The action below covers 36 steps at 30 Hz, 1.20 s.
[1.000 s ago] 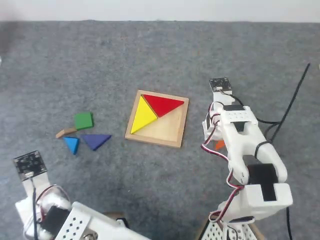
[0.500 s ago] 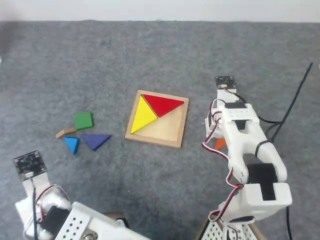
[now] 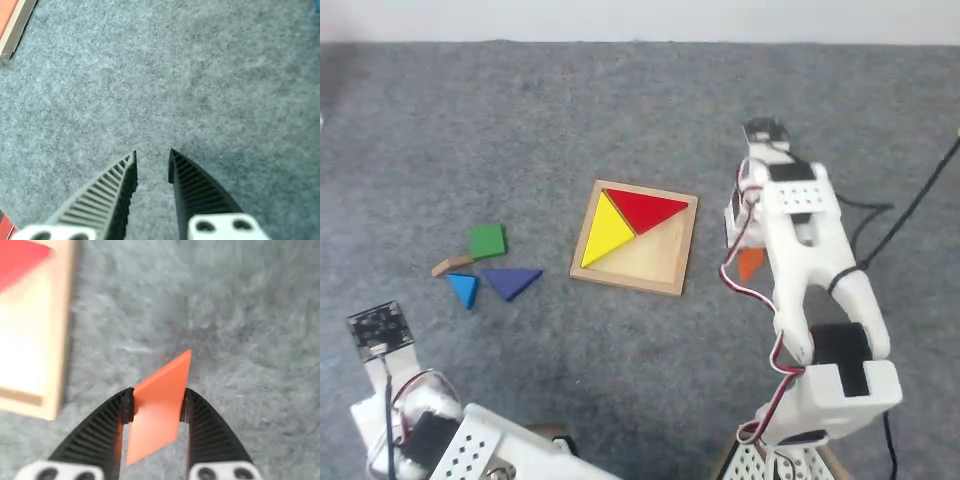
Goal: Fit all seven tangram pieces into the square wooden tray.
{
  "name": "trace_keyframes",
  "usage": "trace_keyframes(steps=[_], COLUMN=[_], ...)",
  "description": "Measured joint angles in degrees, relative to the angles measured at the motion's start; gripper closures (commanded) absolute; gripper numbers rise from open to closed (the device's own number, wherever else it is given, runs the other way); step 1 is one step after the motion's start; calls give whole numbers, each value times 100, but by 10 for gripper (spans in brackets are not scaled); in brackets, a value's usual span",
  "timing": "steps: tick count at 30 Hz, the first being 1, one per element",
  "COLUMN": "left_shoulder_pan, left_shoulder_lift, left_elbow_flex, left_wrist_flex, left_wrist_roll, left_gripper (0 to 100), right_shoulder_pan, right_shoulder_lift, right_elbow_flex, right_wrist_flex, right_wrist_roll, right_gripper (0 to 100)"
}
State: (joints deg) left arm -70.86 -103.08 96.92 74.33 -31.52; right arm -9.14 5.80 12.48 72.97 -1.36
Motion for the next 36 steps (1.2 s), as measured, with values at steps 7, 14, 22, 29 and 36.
trace_keyframes(steps=[7, 14, 22, 29, 36], left_shoulder_pan=[0, 0, 0, 0, 0], left_shoulder_lift=[0, 0, 0, 0, 0], left_elbow_flex=[0, 0, 0, 0, 0], left_wrist_flex=[0, 0, 0, 0, 0], left_wrist_roll=[0, 0, 0, 0, 0], left_gripper=[900, 900, 900, 900, 900], right_shoulder_pan=[-879, -1785, -1802, -1811, -1829], right_shoulder_lift=[132, 1635, 3411, 3684, 3684], right_elbow_flex=[-1424, -2409, -4158, -4598, -4818], right_wrist_flex=[677, 404, 905, 1371, 1591], right_wrist_roll=[-668, -1837, -3552, -3798, -3771], right_gripper=[957, 954, 903, 716, 597])
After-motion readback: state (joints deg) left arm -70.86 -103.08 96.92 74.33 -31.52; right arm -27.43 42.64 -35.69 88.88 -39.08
